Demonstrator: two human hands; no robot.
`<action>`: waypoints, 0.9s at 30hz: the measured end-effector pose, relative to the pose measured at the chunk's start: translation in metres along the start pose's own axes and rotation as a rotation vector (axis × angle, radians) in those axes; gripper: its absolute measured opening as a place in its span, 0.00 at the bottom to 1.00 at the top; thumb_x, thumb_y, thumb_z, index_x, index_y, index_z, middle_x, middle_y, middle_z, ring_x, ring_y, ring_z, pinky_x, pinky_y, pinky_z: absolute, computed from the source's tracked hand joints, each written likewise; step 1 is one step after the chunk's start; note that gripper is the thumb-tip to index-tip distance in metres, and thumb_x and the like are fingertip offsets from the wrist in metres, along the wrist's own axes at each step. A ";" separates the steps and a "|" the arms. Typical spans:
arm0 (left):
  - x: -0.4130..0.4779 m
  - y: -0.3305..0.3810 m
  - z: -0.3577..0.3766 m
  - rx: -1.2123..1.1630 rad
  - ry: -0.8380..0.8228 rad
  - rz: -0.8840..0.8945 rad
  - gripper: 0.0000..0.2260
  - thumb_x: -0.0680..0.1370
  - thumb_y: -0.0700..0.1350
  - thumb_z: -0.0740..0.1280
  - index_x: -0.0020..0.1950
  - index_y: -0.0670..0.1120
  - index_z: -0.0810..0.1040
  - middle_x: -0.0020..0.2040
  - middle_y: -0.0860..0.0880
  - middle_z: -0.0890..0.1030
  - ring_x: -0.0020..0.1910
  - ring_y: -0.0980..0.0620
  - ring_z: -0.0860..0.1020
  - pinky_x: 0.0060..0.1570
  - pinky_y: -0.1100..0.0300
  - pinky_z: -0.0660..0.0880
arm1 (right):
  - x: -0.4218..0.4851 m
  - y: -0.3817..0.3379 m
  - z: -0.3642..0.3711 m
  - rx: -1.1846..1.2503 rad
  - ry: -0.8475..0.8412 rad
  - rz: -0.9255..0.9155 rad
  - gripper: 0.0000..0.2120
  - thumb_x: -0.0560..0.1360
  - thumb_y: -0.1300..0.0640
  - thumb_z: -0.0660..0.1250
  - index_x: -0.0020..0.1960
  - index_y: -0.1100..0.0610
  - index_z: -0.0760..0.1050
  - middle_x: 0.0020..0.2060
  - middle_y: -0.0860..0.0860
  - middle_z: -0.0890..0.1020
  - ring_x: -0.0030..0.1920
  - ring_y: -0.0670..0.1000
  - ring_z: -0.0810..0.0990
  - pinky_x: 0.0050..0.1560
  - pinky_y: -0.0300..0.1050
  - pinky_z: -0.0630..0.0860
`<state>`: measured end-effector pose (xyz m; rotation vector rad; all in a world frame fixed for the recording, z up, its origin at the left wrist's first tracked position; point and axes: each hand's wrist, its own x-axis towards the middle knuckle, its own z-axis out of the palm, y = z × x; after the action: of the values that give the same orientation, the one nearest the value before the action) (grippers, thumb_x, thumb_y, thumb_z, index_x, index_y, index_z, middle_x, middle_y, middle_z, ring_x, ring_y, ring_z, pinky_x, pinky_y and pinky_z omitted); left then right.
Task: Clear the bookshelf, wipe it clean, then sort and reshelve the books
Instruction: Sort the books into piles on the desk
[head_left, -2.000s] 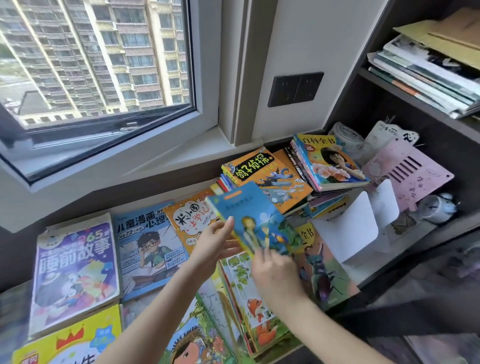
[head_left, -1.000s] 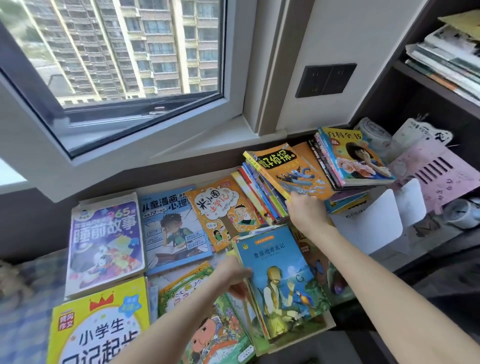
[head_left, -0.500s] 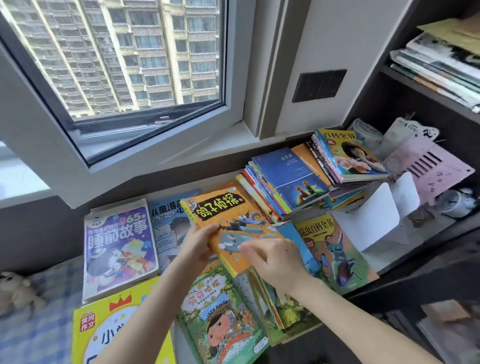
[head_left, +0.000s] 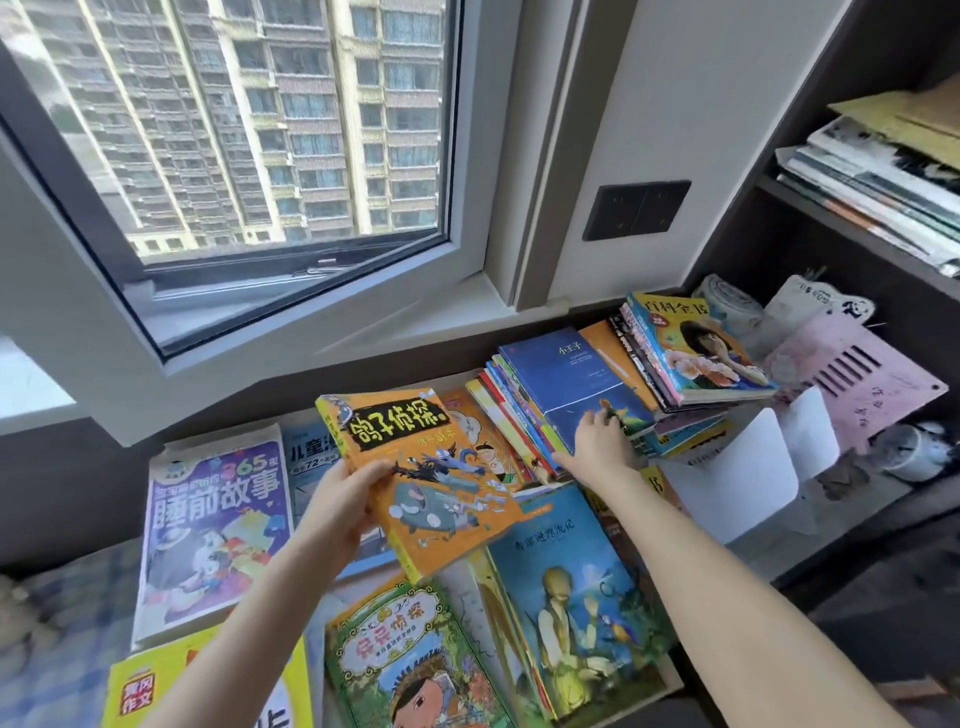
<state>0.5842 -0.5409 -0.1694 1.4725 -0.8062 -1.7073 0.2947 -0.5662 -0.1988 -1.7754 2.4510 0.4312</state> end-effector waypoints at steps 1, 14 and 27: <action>0.001 0.002 0.001 0.026 0.007 0.012 0.03 0.79 0.39 0.63 0.50 0.41 0.71 0.41 0.44 0.79 0.37 0.49 0.79 0.34 0.59 0.78 | 0.002 -0.001 0.001 -0.029 0.007 -0.024 0.42 0.77 0.38 0.60 0.75 0.68 0.52 0.73 0.64 0.61 0.71 0.61 0.64 0.68 0.50 0.66; -0.006 0.031 -0.031 0.031 0.161 0.165 0.04 0.79 0.38 0.63 0.47 0.46 0.72 0.42 0.47 0.80 0.34 0.52 0.80 0.29 0.63 0.78 | -0.097 0.010 -0.016 0.038 0.490 -0.283 0.10 0.66 0.64 0.75 0.35 0.63 0.75 0.20 0.54 0.73 0.17 0.50 0.73 0.18 0.35 0.61; -0.010 0.049 -0.034 -0.046 0.071 0.176 0.02 0.79 0.38 0.64 0.50 0.43 0.73 0.42 0.46 0.80 0.31 0.54 0.81 0.29 0.63 0.78 | -0.184 -0.010 0.025 -0.210 -0.220 -0.806 0.21 0.84 0.54 0.50 0.41 0.61 0.74 0.29 0.53 0.66 0.28 0.52 0.63 0.28 0.43 0.55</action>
<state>0.6245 -0.5582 -0.1282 1.3807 -0.8280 -1.5245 0.3606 -0.3937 -0.1816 -2.4241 1.4099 0.7444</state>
